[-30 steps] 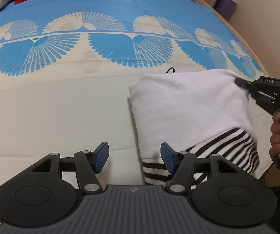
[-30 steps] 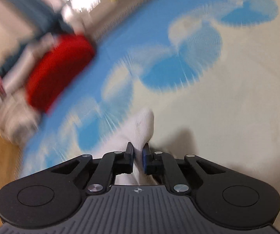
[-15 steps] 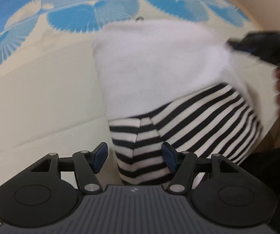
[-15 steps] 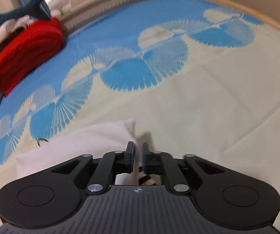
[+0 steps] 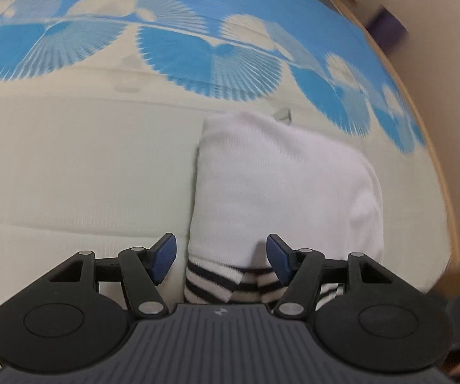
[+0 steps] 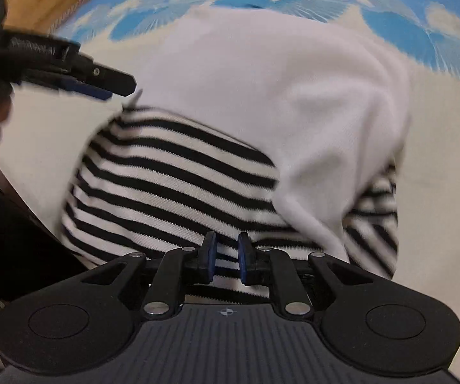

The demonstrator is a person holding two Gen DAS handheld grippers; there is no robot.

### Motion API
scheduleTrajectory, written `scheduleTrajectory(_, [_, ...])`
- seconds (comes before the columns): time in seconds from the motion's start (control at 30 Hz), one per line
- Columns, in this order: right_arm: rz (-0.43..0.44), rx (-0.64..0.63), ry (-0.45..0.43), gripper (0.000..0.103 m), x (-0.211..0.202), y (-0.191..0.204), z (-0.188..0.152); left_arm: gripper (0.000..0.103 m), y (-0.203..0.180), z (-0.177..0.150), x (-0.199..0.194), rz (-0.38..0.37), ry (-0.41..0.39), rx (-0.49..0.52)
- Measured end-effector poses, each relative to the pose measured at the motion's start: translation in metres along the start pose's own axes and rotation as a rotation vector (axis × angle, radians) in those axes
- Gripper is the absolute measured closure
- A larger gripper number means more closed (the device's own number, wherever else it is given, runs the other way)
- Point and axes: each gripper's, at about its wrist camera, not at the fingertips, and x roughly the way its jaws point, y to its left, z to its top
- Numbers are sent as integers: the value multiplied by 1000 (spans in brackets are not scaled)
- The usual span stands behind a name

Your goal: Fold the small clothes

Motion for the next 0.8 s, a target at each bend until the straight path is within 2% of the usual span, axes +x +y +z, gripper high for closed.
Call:
scheduleTrajectory(0.1, [-11, 6, -88, 86, -19, -7, -1, 26, 10, 9, 5, -38, 12, -83])
scheduleTrajectory(0.17, [-29, 85, -172, 70, -31, -21, 3, 24, 17, 13, 10, -63, 25, -135])
scheduleTrajectory(0.23, [-69, 182, -242, 40, -40, -35, 5, 24, 23, 16, 19, -68, 41, -190])
scheduleTrajectory(0.27, [-104, 228, -268, 35, -43, -42, 6, 24, 28, 18, 24, -71, 47, -217])
scheduleTrajectory(0.33, [-140, 303, -279, 33, -42, -55, 10, 21, 37, 19, 35, -88, 60, -267])
scheduleTrajectory(0.4, [-141, 383, -261, 33, -33, -67, 14, 16, 45, 21, 47, -101, 82, -321])
scheduleTrajectory(0.53, [-135, 502, -171, 32, -5, -83, 17, 15, 52, 26, 68, -178, 109, -358])
scheduleTrajectory(0.63, [-117, 574, -146, 29, 7, -86, 16, 15, 53, 30, 83, -235, 126, -372])
scheduleTrajectory(0.67, [-112, 582, -150, 29, 10, -81, 20, 15, 54, 31, 87, -250, 131, -377])
scheduleTrajectory(0.7, [-101, 591, -157, 35, 10, -82, 21, 17, 55, 33, 91, -270, 135, -381])
scheduleTrajectory(0.73, [-76, 603, -165, 53, 9, -83, 23, 19, 54, 34, 94, -280, 138, -379])
scheduleTrajectory(0.77, [-35, 618, -173, 65, 10, -84, 24, 24, 53, 36, 95, -284, 141, -362])
scheduleTrajectory(0.8, [-17, 627, -183, 79, 10, -83, 26, 39, 49, 40, 93, -282, 134, -326])
